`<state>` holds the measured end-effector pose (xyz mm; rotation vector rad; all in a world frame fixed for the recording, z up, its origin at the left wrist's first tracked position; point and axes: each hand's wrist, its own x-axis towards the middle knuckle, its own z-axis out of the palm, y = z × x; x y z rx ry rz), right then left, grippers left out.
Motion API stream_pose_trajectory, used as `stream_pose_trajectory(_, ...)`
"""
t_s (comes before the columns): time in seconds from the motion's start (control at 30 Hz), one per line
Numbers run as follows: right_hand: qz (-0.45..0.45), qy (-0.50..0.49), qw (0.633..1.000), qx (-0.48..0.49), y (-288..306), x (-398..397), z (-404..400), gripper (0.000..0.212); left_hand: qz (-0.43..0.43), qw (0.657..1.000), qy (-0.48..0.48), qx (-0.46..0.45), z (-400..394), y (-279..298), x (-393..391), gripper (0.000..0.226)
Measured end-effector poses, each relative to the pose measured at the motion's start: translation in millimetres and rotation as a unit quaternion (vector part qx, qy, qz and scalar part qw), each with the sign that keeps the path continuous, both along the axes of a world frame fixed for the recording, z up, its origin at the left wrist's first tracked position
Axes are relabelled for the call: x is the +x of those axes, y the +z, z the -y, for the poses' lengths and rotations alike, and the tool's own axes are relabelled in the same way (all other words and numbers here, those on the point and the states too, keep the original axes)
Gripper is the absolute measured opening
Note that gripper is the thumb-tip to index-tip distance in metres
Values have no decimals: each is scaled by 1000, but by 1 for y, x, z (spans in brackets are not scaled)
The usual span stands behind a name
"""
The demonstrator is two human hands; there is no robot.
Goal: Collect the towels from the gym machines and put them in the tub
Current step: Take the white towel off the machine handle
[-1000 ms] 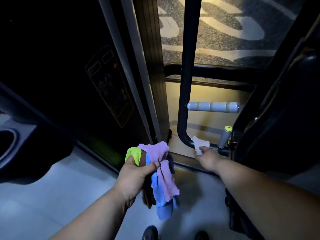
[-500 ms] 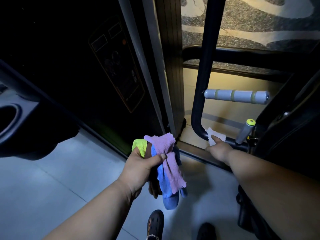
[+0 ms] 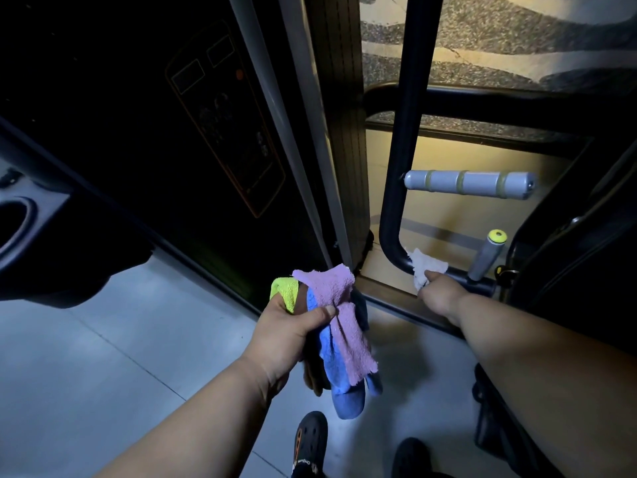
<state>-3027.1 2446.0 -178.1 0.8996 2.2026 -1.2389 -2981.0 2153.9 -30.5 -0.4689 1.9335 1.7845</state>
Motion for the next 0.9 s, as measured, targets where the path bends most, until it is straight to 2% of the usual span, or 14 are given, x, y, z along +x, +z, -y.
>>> stream_pose_trajectory(0.07,-7,-12,1000,-23,13,2,0,61,0,1000,-2,2,-4,0,1,27)
stream_pose_trajectory(0.27,-116,-110,983,-92,51,14,7,49,-5,1000,-18,5,-15,-1,-2,22)
stream_pose_trajectory(0.37,-172,-203,958,-109,69,20,11,43,-5,1000,-28,8,-18,2,-4,25)
stream_pose_trajectory(0.43,-210,-280,931,-107,82,23,12,33,-1,999,-32,7,-19,3,-6,29)
stream_pose_trajectory(0.5,-219,-316,918,-97,96,27,15,24,2,999,-38,9,-20,1,-9,29)
stream_pose_trajectory(0.6,-227,-301,917,-131,118,33,27,17,17,999,-48,13,-22,0,-15,29)
stream_pose_trajectory(0.77,-267,-252,908,-201,151,47,61,23,43,996,-69,23,-19,0,-27,32)
stream_pose_trajectory(0.9,-288,-252,881,-276,179,58,94,27,36,992,-112,36,-14,3,-37,44)
